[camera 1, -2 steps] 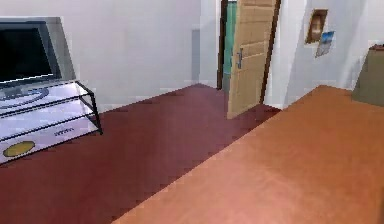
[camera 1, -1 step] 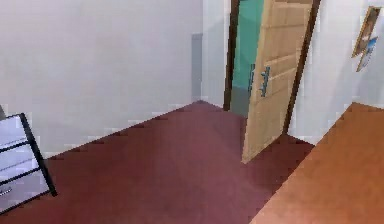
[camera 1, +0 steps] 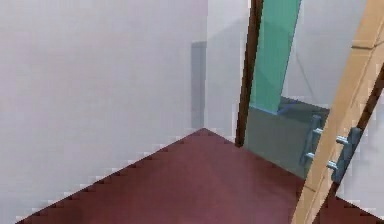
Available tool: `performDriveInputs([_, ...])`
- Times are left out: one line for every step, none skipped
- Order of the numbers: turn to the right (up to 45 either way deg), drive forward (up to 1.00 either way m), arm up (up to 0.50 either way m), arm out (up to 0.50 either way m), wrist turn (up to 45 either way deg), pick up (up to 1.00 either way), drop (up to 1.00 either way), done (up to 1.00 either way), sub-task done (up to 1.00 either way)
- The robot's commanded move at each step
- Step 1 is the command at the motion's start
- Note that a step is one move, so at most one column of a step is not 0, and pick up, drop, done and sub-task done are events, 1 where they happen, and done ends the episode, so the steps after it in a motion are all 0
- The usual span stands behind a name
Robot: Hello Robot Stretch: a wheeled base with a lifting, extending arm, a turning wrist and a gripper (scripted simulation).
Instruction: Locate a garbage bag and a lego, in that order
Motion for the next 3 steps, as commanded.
performDriveInputs([-3.0, 0.00, 0.00, 0.00, 0.0, 0.00, 0.00, 0.00, 0.00])
performDriveInputs([0.0, 0.60, 0.00, 0.00, 0.0, 0.00, 0.00, 0.00, 0.00])
performDriveInputs([9.0, 0.00, 0.00, 0.00, 0.0, 0.00, 0.00, 0.00, 0.00])
